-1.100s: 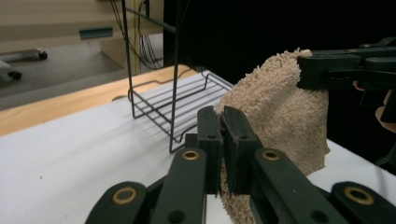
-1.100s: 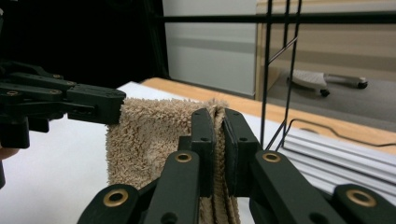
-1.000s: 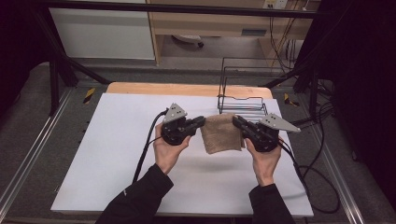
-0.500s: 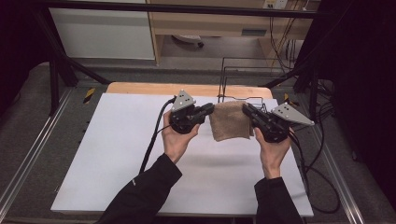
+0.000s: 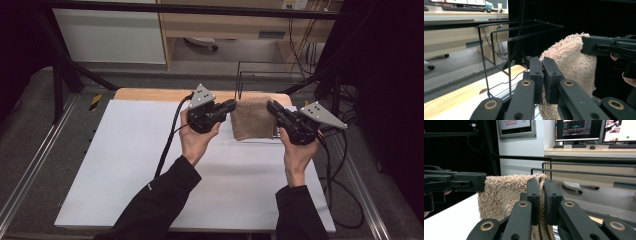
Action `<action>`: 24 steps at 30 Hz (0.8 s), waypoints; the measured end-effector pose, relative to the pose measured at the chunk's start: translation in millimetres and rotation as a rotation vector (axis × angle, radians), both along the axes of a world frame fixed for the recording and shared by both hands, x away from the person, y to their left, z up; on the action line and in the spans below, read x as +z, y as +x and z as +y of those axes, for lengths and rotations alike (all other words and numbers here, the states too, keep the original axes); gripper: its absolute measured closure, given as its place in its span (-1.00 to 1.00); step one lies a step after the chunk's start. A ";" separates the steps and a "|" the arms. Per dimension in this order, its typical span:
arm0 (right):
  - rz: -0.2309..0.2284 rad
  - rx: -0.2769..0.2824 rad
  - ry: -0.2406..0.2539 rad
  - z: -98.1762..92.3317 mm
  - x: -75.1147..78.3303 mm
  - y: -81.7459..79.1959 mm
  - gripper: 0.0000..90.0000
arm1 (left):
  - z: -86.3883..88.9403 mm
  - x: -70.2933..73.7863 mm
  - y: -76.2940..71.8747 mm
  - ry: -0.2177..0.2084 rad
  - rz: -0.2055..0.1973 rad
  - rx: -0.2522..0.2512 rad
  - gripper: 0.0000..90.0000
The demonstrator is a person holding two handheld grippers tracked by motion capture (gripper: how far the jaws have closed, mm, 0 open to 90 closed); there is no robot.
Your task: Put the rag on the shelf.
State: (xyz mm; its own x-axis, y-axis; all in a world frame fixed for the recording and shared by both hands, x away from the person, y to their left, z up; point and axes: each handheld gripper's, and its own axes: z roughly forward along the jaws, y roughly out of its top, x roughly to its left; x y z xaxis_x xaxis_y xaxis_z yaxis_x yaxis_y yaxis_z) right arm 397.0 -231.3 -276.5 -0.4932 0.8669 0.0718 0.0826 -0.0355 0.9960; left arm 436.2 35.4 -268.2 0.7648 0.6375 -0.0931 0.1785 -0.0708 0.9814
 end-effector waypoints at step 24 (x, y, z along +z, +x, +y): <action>-0.079 -0.059 0.026 -14.8 41.0 15.4 0.88 | -20.9 40.8 23.0 -0.054 -0.066 0.008 0.90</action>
State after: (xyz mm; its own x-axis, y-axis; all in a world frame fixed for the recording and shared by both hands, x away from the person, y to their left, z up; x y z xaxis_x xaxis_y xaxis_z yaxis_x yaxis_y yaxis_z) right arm 412.4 -246.0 -235.5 -0.4465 0.8929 0.0577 0.0009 -0.0641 0.9979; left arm 459.2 14.5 -227.4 0.7650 0.6393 -0.0775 0.1141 -0.0161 0.9933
